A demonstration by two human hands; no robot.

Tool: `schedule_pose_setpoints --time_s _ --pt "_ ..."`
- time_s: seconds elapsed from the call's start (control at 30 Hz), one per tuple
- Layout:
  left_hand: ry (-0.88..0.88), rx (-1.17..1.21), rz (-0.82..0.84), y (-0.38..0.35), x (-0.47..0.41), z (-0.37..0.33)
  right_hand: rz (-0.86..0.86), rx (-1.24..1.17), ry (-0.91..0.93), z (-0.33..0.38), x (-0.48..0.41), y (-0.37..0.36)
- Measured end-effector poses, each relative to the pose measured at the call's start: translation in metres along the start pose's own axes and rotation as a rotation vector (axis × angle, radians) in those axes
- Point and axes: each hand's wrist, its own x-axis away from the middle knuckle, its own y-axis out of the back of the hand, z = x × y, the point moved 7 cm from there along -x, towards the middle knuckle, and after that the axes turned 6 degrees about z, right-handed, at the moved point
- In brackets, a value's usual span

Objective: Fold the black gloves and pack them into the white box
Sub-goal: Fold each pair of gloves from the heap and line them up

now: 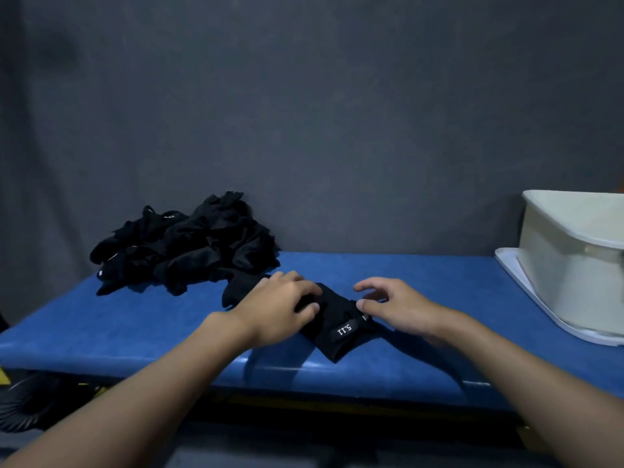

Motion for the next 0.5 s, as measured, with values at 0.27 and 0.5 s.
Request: schedule_pose_setpoints --time_s 0.27,0.5 --pt "-0.022 -0.024 0.204 -0.023 -0.024 0.003 -0.007 -0.036 -0.001 -0.023 -0.013 0.002" --pt "-0.042 0.029 0.21 -0.022 -0.053 0.009 0.109 0.013 0.048 -0.028 -0.019 0.003"
